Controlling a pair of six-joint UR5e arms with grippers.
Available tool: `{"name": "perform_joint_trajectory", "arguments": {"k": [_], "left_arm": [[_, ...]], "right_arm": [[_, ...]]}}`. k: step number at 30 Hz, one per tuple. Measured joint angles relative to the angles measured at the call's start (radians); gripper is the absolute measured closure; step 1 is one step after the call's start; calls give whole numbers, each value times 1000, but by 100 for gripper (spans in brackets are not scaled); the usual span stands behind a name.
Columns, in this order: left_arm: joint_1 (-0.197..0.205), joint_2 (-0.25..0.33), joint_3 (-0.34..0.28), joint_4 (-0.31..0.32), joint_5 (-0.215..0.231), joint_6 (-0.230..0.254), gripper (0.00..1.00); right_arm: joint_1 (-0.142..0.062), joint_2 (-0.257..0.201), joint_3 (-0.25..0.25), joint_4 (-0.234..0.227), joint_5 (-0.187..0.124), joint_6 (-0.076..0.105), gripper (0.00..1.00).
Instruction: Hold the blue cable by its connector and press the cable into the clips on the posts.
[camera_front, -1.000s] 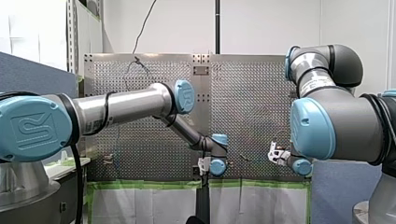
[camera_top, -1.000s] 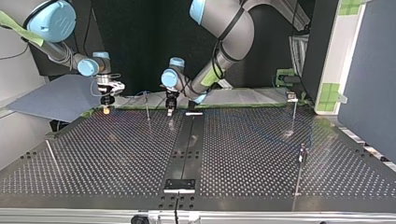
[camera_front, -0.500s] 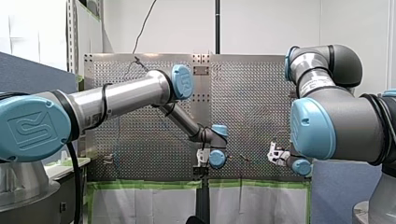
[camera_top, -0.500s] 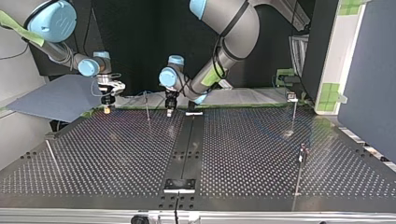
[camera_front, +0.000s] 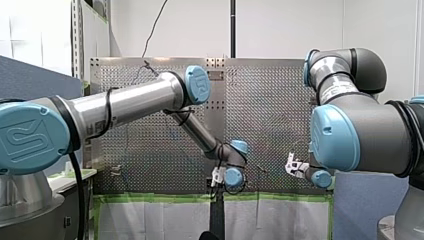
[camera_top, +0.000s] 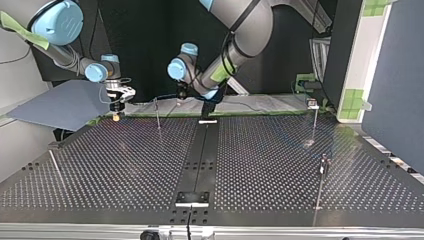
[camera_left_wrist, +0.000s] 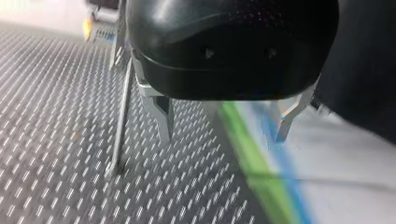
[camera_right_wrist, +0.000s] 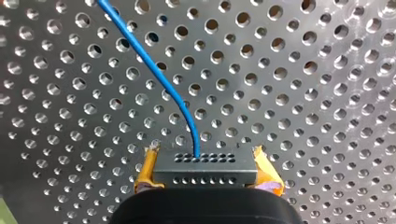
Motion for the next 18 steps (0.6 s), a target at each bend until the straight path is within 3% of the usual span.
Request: {"name": "perform_joint_trajectory", "arguments": {"k": [10, 18], "left_arm": [[-79, 44, -82, 2, 42, -50, 0], [-111, 59, -110, 22, 31, -114, 0]], "right_arm": [[9, 0, 3, 30, 13, -10, 100], [15, 0, 13, 35, 13, -20, 100]]}}
